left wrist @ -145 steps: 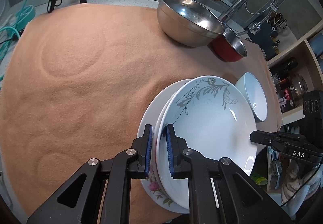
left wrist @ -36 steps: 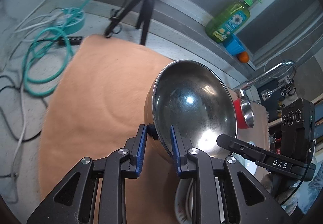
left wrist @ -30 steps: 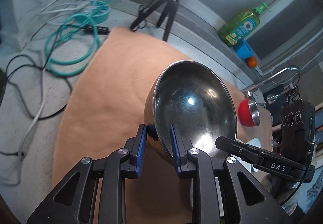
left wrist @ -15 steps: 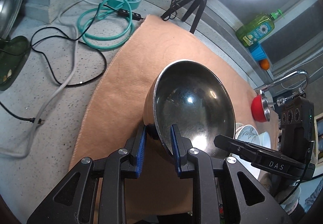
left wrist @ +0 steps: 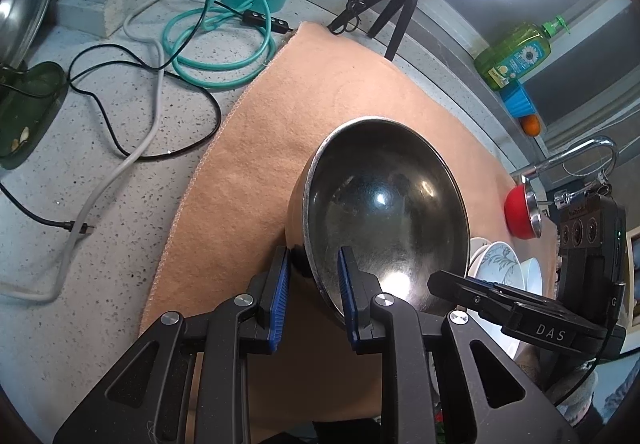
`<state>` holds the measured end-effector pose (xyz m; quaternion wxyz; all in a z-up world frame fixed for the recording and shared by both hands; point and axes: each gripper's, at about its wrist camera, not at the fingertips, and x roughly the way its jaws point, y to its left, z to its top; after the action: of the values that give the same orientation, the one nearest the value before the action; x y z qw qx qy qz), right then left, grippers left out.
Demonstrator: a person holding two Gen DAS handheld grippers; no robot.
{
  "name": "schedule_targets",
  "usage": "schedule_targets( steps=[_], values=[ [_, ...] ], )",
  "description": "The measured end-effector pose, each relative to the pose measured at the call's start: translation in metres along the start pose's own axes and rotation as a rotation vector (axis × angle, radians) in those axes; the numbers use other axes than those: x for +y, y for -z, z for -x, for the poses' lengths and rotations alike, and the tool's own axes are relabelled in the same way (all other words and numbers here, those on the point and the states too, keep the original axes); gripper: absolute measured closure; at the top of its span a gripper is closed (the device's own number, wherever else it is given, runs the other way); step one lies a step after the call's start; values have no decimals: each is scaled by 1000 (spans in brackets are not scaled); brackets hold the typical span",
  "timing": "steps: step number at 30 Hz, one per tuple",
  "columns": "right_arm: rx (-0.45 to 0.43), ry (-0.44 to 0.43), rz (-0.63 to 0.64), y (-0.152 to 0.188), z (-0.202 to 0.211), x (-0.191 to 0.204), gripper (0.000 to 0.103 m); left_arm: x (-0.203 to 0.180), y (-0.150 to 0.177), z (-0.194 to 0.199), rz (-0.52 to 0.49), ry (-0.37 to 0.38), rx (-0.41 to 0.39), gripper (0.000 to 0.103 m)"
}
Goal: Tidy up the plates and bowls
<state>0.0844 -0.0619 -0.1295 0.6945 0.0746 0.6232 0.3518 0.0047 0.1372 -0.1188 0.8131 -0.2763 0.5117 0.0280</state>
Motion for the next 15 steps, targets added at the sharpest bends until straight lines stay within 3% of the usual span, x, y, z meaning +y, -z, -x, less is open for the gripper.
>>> schedule_targets(
  steps=[6, 15],
  values=[
    [-14, 3, 5, 2, 10, -2, 69, -2, -4, 12, -5, -26, -46, 82],
    [-103, -15, -6, 4, 55, -15, 64, -21, -19, 35, -33, -31, -150, 82]
  ],
)
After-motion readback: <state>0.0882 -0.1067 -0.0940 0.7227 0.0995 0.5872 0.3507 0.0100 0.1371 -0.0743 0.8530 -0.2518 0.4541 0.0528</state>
